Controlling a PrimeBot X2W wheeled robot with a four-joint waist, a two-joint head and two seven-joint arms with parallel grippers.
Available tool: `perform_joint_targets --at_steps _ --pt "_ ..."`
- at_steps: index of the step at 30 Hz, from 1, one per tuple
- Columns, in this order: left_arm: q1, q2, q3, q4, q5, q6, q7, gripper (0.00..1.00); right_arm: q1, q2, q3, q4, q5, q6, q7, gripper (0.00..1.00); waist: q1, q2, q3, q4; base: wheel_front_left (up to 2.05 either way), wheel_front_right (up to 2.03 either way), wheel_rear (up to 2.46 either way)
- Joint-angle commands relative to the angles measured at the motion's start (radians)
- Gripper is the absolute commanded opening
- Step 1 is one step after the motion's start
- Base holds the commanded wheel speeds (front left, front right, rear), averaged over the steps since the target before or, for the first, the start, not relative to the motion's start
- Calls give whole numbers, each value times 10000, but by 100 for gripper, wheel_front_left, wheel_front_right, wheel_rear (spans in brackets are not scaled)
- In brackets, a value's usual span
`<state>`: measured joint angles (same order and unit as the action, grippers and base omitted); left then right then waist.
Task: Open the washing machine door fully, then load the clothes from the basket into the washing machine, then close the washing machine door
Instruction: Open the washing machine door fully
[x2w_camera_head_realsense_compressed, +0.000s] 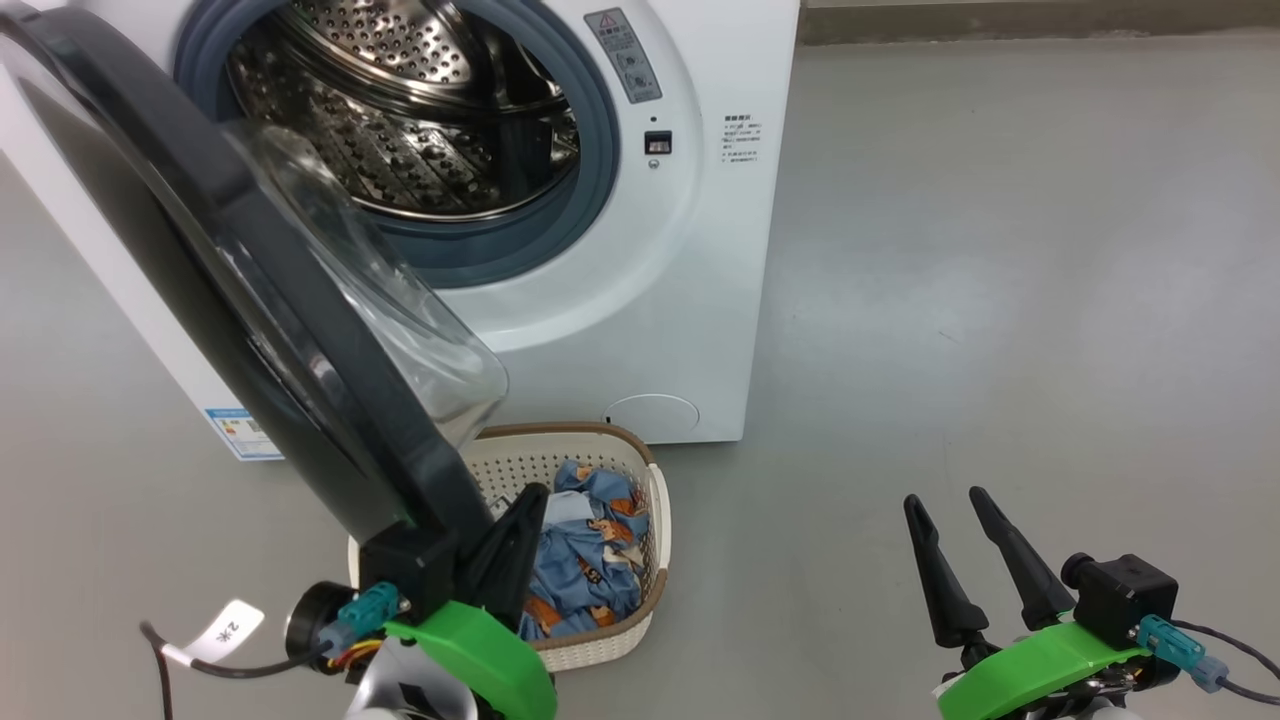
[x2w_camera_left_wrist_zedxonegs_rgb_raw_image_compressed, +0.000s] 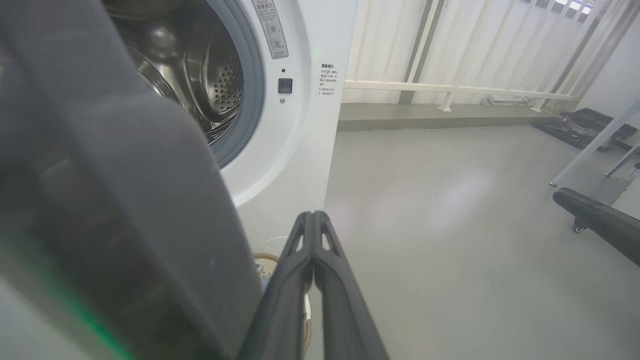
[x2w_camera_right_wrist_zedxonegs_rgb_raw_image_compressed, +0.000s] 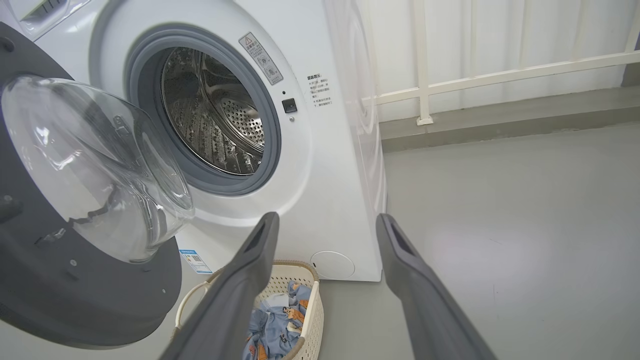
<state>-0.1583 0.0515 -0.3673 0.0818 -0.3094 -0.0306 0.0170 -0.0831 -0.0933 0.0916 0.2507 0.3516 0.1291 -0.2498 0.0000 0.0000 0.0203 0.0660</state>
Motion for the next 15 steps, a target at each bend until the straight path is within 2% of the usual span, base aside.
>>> perform_joint_targets --at_steps 1,15 --pt "-87 159 410 -231 -61 84 -123 0 -324 -9 283 -277 -104 16 -120 100 0 0 -29 39 0 0 0" --pt "113 278 520 -176 -213 294 -182 0 -284 -47 493 -267 4 16 -120 100 0 0 -169 424 0 0 0"
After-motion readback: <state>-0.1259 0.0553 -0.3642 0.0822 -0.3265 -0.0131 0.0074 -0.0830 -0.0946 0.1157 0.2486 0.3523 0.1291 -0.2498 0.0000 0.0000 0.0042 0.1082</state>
